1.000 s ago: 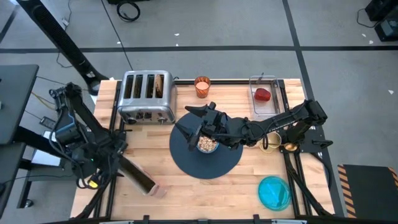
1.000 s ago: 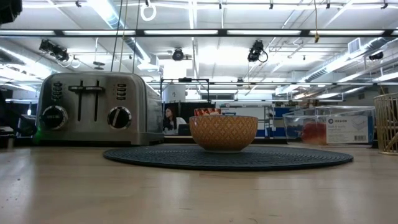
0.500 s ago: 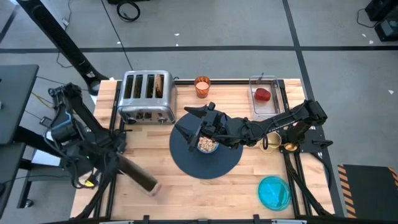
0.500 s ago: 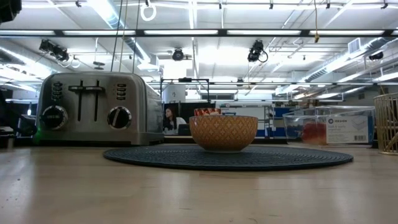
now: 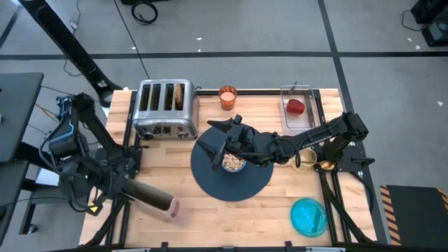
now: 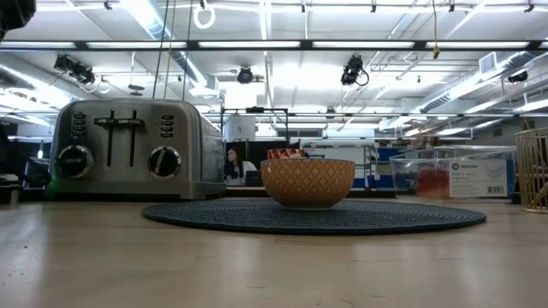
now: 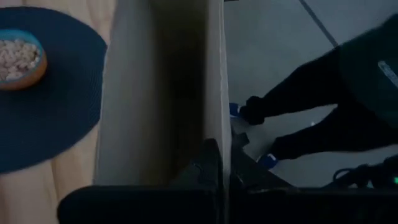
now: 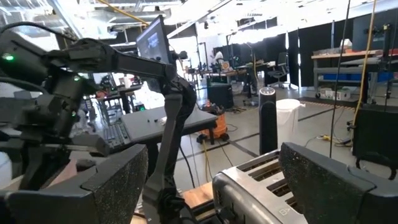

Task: Arrange a breakfast setting
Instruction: Pour the cereal from the cereal box into the blue bowl

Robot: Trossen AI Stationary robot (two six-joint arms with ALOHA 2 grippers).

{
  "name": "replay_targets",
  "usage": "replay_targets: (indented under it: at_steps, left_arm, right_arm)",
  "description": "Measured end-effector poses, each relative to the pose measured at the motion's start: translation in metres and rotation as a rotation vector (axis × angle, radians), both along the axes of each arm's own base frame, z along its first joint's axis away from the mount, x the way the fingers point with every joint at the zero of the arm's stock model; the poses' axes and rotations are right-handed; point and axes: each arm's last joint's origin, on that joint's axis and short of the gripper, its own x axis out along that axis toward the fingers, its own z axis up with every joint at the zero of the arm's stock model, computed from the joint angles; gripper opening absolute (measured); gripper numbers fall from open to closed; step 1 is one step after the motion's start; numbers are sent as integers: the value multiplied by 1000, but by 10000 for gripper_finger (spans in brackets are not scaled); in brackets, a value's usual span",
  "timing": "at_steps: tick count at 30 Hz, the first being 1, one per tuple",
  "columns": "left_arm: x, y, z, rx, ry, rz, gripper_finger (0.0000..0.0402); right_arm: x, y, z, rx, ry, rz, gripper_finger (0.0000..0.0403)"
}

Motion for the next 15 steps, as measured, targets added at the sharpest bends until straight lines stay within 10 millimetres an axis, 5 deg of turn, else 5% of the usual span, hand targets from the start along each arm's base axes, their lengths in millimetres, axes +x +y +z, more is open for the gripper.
replay_targets:
  at_steps: [7, 15]
  left_arm:
    - [1, -18, -8, -9, 55, 57, 3]
    - [-7, -43, -21, -23, 144, 76, 3]
  right_arm:
    - [1, -2, 0, 16, -9, 1, 366]
    - [-7, 19, 1, 28, -16, -21, 364]
